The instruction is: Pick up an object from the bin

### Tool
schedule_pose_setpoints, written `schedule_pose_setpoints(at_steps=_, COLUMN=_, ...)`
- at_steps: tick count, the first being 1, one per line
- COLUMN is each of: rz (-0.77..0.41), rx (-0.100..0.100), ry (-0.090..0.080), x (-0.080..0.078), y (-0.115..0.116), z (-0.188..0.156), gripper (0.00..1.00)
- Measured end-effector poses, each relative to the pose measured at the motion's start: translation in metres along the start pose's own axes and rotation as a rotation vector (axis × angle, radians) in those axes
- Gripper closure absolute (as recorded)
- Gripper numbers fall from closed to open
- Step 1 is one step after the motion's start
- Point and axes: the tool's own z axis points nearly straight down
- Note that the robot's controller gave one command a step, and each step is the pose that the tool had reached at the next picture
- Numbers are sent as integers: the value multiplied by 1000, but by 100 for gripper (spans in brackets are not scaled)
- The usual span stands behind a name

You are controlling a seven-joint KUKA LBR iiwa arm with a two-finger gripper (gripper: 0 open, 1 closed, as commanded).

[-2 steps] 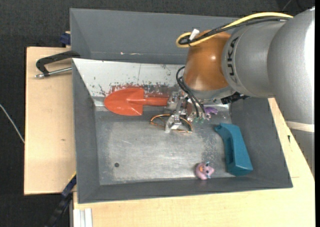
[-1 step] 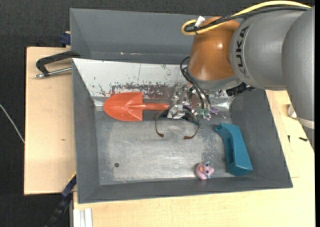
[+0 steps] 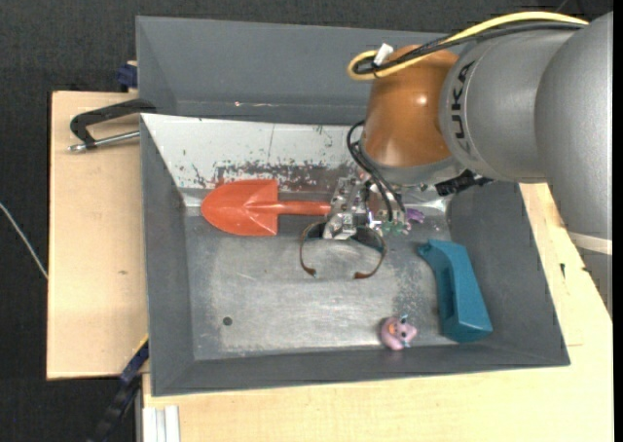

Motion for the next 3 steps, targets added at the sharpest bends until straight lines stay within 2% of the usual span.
schedule_pose_setpoints(at_steps=1, rz=-1, rx=-1, ry=-7, x=-4, y=1, z=-34, gripper=100)
schedule_pose_setpoints(at_steps=2, rz=-1, rx=-1, ry=-7, x=-2, y=1, z=-60, gripper=100)
schedule_pose_setpoints(at_steps=3, rz=-2, rx=0, ry=-4, x=-5, y=2, z=-50, gripper=100)
